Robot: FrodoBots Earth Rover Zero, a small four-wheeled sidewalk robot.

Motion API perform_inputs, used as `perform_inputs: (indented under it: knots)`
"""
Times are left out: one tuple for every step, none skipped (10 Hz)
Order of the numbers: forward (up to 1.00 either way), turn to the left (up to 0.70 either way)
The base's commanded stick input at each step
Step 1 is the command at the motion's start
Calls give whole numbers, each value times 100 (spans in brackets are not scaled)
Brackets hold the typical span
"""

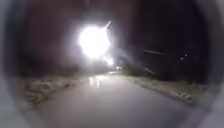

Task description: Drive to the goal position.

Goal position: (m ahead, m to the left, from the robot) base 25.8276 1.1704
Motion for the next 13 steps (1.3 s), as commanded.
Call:
perform_inputs:
  knots:
    - [100, 9]
    - [100, 10]
    - [100, 10]
    - [100, 10]
    - [100, 10]
    - [100, 11]
    - [100, 12]
    - [100, 12]
    - [100, 12]
    - [100, 13]
    - [100, 13]
    - [100, 14]
    - [100, 12]
